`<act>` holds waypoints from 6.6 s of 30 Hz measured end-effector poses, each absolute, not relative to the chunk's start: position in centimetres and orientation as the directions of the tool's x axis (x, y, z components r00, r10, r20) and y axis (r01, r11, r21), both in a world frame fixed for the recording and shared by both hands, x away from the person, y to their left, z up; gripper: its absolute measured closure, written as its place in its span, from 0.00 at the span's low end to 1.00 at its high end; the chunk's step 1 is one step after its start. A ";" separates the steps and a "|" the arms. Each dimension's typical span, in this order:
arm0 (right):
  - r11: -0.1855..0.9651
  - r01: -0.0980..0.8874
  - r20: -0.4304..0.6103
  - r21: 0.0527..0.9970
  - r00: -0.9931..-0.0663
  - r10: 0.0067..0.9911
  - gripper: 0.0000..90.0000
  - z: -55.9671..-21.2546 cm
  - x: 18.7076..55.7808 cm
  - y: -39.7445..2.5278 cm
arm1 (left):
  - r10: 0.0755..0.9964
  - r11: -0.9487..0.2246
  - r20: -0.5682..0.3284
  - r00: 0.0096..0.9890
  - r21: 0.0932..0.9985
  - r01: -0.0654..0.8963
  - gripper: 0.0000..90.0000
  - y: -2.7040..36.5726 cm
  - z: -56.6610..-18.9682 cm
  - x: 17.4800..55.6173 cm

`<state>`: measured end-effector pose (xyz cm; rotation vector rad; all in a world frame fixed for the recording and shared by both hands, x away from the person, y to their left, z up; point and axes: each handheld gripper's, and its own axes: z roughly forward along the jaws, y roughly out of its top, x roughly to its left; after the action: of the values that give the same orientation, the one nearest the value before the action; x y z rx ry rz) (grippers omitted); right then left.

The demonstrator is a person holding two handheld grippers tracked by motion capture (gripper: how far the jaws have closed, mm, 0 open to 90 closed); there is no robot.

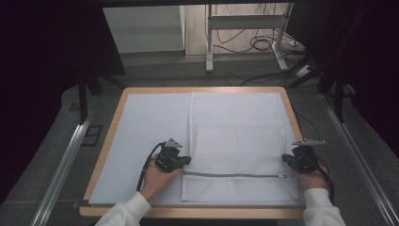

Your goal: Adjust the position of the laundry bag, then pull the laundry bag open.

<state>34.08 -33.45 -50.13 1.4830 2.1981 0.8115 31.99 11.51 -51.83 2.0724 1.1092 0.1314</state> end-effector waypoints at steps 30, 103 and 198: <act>0.282 0.703 0.043 0.653 -0.406 0.913 0.97 -50.3 34.3 -31.5 | 0.771 -0.264 -0.270 0.577 0.689 0.675 0.99 14.8 -51.0 31.8; 0.371 0.647 0.075 0.666 -0.553 0.830 0.97 -51.2 34.5 -23.9 | 0.855 -0.140 -0.301 0.422 0.649 0.748 0.99 23.6 -52.6 29.8; 0.262 0.600 0.117 0.756 -0.517 0.848 0.38 -50.0 32.2 -27.1 | 0.608 -0.401 -0.281 0.743 0.699 0.592 0.43 4.4 -48.1 29.1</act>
<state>32.24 -27.12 -50.02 1.3299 2.2259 1.1182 29.08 4.35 -48.06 2.1036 0.9015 0.0237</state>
